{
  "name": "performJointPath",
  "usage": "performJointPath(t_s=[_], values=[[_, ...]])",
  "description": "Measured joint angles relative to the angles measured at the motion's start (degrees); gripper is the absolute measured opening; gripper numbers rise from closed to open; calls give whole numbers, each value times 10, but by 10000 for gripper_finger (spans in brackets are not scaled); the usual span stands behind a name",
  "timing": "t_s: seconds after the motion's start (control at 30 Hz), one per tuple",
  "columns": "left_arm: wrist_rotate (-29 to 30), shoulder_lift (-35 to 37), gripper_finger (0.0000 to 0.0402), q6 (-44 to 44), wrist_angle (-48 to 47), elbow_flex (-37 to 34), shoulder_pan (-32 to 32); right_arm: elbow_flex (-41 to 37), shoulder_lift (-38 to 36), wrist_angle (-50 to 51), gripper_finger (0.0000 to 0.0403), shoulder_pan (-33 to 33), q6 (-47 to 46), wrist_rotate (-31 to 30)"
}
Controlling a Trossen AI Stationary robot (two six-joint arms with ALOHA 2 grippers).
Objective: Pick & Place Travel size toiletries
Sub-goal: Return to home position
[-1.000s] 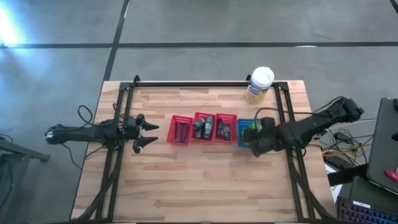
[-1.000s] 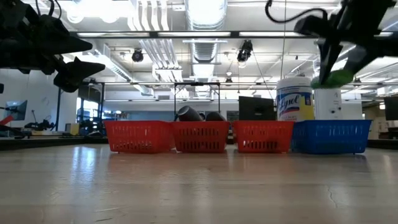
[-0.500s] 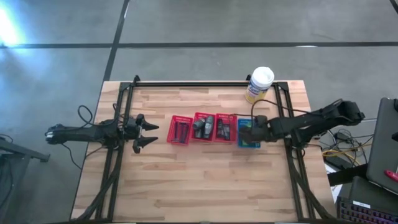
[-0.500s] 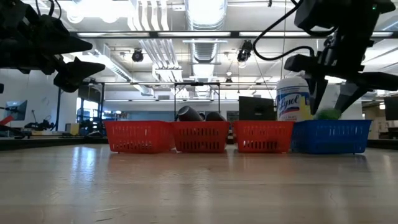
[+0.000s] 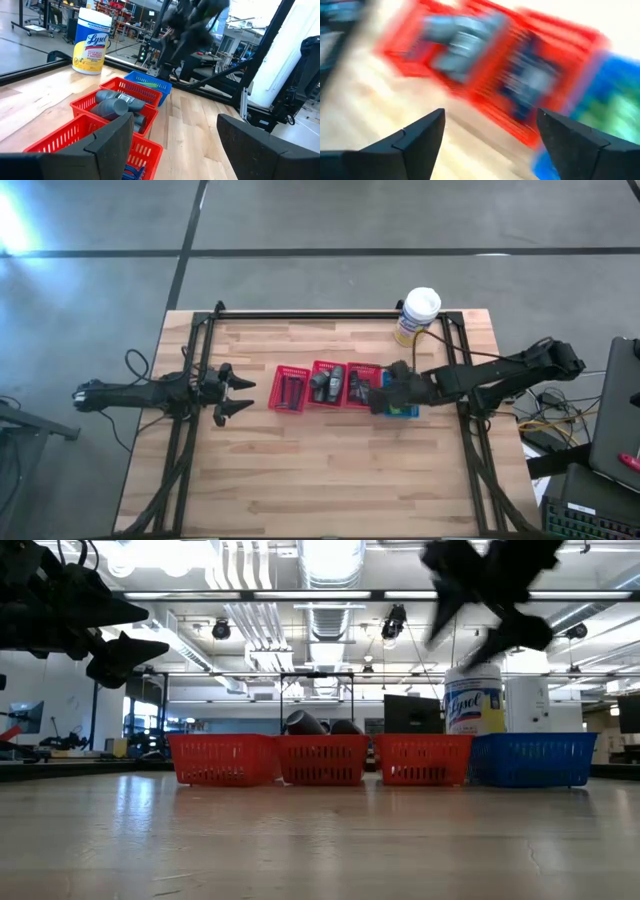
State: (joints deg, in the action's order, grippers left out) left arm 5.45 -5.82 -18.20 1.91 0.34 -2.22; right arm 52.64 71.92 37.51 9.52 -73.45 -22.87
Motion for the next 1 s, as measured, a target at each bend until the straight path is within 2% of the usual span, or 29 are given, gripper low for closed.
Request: performJointPath(t_s=[0.17,0.3,0.4,0.57,0.7,0.77,0.87,1.0], values=[[0,0,291,0,0,0,0,46,12,-159,329,0,254,2],[0,0,291,0,0,0,0,95,13,-204,345,0,410,4],[0,0,291,0,0,0,0,136,13,-201,355,0,467,4],[0,0,291,0,0,0,0,201,13,-196,362,0,487,4],[0,0,291,0,0,0,0,251,13,-175,363,0,583,9],[0,0,291,0,0,0,0,263,11,-171,363,5,615,31],[0,0,291,0,0,0,0,246,10,-192,363,5,660,111],[0,0,291,0,0,0,0,135,-41,-273,364,-1,706,234]])
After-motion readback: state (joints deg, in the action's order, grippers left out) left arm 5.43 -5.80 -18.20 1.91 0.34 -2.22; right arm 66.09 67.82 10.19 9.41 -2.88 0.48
